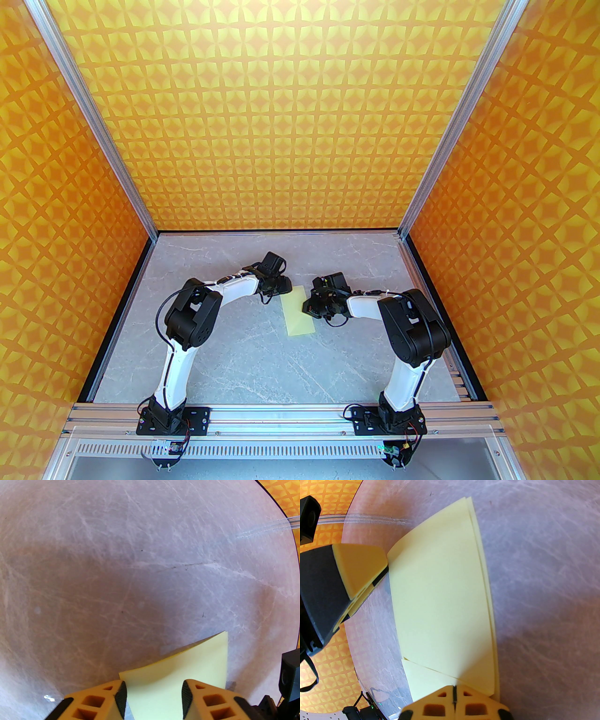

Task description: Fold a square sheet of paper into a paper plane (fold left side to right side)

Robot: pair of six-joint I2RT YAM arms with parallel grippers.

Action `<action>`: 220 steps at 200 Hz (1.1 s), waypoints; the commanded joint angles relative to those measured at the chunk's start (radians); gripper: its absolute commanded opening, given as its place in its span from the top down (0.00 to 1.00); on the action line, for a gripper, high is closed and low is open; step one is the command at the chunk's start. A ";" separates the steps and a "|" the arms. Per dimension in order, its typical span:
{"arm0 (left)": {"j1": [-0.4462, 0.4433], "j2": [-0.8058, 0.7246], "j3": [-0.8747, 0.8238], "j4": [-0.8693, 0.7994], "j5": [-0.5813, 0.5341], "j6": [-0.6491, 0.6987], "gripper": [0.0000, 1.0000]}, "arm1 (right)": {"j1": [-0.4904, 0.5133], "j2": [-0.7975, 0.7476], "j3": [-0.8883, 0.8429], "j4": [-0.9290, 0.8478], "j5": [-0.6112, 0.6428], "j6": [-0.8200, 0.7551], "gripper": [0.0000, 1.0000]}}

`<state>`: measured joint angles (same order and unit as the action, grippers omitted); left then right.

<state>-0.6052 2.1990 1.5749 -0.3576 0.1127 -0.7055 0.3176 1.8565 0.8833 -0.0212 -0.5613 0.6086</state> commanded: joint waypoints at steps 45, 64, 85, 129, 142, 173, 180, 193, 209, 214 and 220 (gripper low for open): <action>-0.032 -0.074 -0.190 0.154 0.158 -0.080 0.56 | -0.003 0.044 -0.043 -0.091 0.080 0.006 1.00; -0.033 -0.106 -0.227 0.181 0.173 -0.098 0.56 | -0.004 0.046 -0.046 -0.088 0.079 0.007 1.00; -0.033 -0.141 -0.253 0.170 0.136 -0.095 0.56 | -0.005 0.046 -0.048 -0.083 0.077 0.009 1.00; -0.034 -0.153 -0.247 0.169 0.133 -0.064 0.56 | -0.004 0.046 -0.053 -0.080 0.075 0.011 1.00; -0.034 -0.157 -0.251 0.189 0.182 -0.072 0.56 | -0.004 0.047 -0.054 -0.079 0.076 0.011 1.00; -0.045 -0.189 -0.319 0.269 0.275 -0.108 0.55 | -0.004 0.049 -0.052 -0.077 0.077 0.014 1.00; -0.047 -0.199 -0.339 0.287 0.292 -0.110 0.55 | -0.004 0.049 -0.055 -0.076 0.077 0.015 1.00; -0.047 -0.217 -0.374 0.307 0.323 -0.111 0.55 | -0.004 0.048 -0.053 -0.076 0.077 0.016 1.00; -0.048 -0.232 -0.418 0.336 0.352 -0.106 0.54 | -0.005 0.048 -0.052 -0.077 0.078 0.014 1.00; -0.048 -0.235 -0.432 0.345 0.360 -0.103 0.55 | -0.004 0.047 -0.053 -0.078 0.079 0.014 1.00; -0.047 -0.237 -0.445 0.356 0.369 -0.100 0.54 | -0.004 0.048 -0.054 -0.078 0.078 0.014 1.00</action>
<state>-0.6479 1.9984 1.1820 -0.0692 0.3954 -0.8043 0.3176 1.8568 0.8764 -0.0086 -0.5682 0.6163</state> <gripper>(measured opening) 0.453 0.030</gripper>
